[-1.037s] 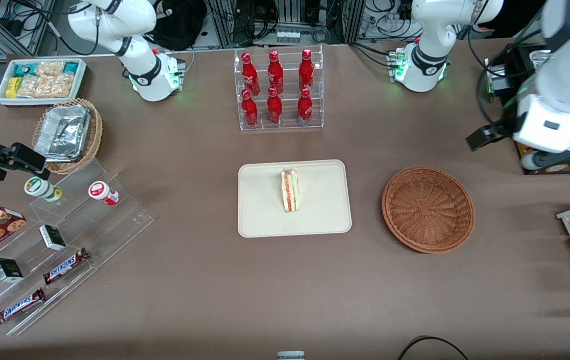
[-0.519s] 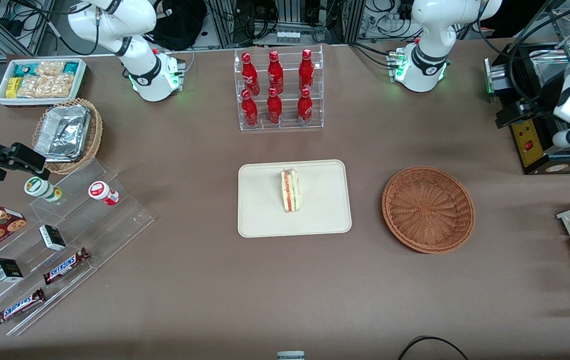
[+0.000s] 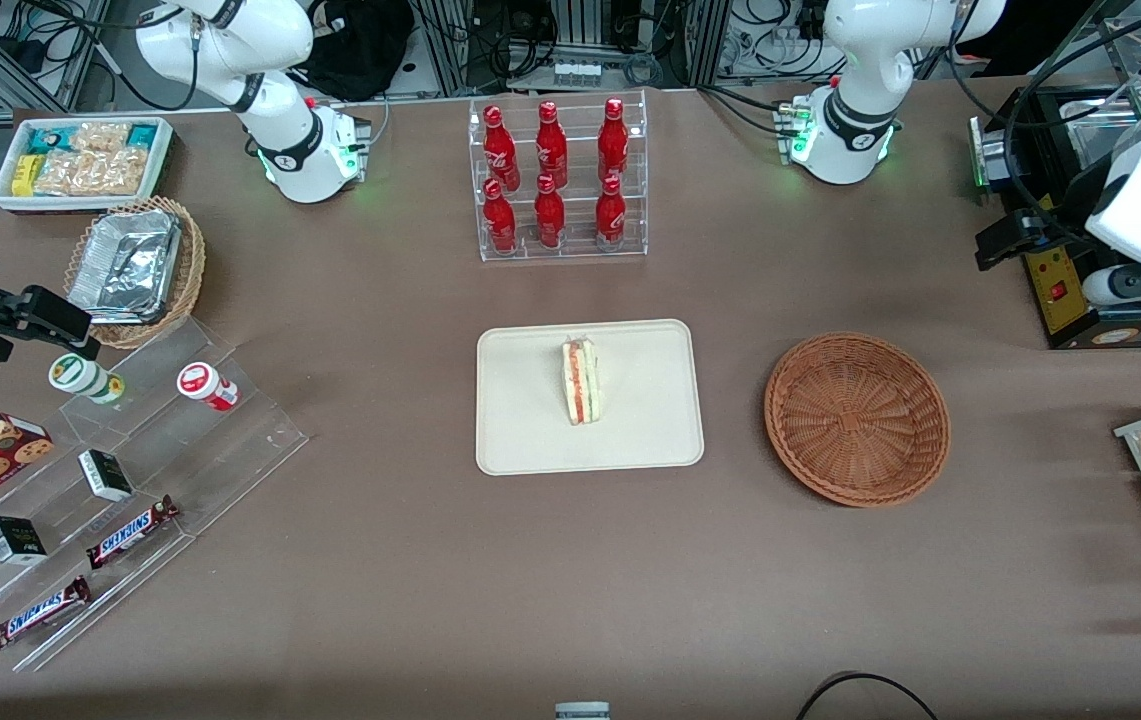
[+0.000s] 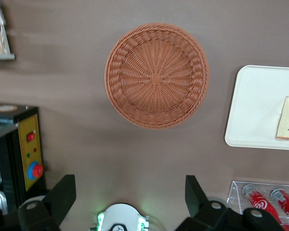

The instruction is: Place sandwich from basket to tray

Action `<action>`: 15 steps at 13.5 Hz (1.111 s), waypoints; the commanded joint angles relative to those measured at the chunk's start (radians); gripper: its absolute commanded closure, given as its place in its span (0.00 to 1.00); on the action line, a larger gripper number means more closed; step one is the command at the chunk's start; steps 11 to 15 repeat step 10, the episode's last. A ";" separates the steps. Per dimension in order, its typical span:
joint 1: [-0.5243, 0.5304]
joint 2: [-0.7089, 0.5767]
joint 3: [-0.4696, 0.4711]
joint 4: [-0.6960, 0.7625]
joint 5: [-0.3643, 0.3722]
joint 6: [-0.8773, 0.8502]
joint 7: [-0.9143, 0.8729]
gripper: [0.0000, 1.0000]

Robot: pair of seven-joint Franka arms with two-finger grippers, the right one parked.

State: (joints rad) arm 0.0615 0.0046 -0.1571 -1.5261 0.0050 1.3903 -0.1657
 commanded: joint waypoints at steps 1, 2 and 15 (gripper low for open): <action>-0.002 0.017 0.005 0.040 0.021 -0.001 0.115 0.00; 0.000 0.015 0.004 0.040 0.023 0.024 0.121 0.00; 0.008 0.008 0.001 0.041 0.033 0.032 0.078 0.00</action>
